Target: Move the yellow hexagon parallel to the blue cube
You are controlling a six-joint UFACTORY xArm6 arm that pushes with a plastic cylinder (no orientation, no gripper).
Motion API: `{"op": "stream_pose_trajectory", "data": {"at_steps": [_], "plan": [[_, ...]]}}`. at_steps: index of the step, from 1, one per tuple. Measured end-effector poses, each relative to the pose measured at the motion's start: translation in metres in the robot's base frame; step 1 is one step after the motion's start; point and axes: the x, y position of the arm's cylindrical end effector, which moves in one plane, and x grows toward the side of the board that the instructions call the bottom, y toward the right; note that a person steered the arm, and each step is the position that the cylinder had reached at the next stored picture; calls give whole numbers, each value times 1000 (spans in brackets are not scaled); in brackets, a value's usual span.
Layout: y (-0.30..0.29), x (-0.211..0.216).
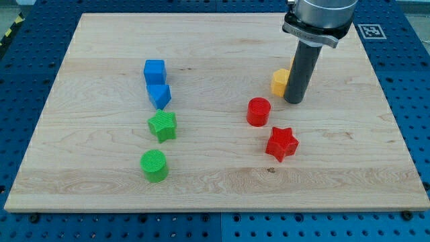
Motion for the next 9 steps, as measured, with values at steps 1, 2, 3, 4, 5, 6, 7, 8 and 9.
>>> {"op": "stream_pose_trajectory", "data": {"at_steps": [1, 2, 3, 4, 5, 6, 7, 8, 9], "plan": [[42, 0], [53, -18], [32, -31], [17, -27], [-5, -28], [-40, -28], [-77, -39], [-87, -57], [-83, -76]]}}
